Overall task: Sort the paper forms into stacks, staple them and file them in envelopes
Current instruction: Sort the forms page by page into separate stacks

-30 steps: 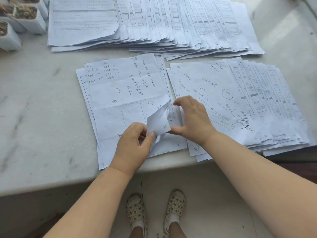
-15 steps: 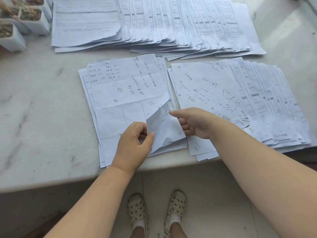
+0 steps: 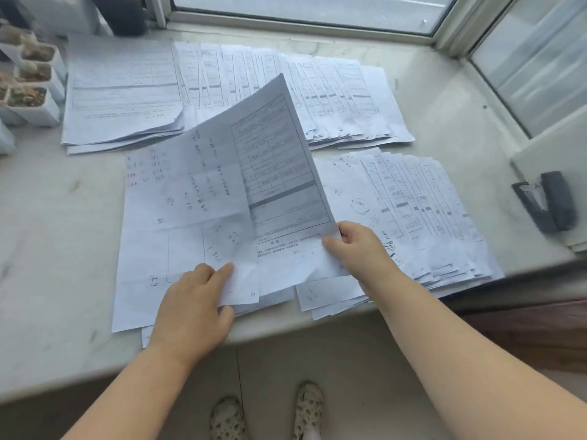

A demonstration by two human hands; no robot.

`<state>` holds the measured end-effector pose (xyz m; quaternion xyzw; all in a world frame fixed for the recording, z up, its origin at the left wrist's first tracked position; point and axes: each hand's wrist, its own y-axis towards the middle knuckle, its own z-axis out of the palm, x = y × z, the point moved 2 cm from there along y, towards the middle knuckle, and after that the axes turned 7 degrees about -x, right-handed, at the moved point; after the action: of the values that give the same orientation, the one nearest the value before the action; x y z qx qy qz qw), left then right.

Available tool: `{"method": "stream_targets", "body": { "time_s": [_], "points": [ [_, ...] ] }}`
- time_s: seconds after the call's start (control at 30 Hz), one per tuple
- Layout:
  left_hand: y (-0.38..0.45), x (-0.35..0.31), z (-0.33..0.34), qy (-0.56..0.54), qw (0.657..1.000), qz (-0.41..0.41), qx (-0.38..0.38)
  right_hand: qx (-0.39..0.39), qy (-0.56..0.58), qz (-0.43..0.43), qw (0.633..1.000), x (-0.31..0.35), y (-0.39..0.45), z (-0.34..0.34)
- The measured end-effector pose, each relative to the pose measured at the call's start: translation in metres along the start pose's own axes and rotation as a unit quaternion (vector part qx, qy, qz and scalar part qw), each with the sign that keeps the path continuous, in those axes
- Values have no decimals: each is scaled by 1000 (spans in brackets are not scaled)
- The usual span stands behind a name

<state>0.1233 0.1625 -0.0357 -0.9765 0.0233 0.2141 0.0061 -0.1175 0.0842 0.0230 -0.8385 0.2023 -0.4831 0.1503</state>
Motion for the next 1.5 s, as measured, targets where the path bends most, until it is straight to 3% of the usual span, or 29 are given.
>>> {"method": "stream_targets", "body": {
  "time_s": [0.07, 0.17, 0.27, 0.37, 0.5, 0.63, 0.8, 1.13, 1.33, 1.5],
  "points": [
    [1, -11, -4, 7, 1000, -16, 17, -27, 30, 8, 999, -7, -1, -33],
    [12, -47, -14, -83, 995, -35, -33, -85, 116, 12, 989, -12, 6, -81],
    [33, -92, -13, -127, 988, 11, -82, -144, 238, 18, 960, -20, 25, -131],
    [47, -140, 7, -145, 987, 51, -55, -161, 332, 38, 929, -32, 48, -173],
    [49, -201, 59, -162, 983, 84, 23, -111, 418, 106, 896, -57, 66, -205],
    [51, -234, 105, -141, 986, 37, 77, -48, 439, 154, 884, -83, 79, -223],
    [53, -240, 117, -132, 991, -13, 24, 12, 418, 191, 888, -103, 99, -223],
    [52, -244, 114, -152, 987, -43, 11, 174, 405, 218, 871, -91, 99, -189],
    [49, -244, 118, -169, 984, -47, -21, 198, 376, 233, 875, -93, 100, -172],
    [50, -244, 123, -202, 968, -96, -111, 187, 360, 236, 883, -98, 102, -168]
  ]
}}
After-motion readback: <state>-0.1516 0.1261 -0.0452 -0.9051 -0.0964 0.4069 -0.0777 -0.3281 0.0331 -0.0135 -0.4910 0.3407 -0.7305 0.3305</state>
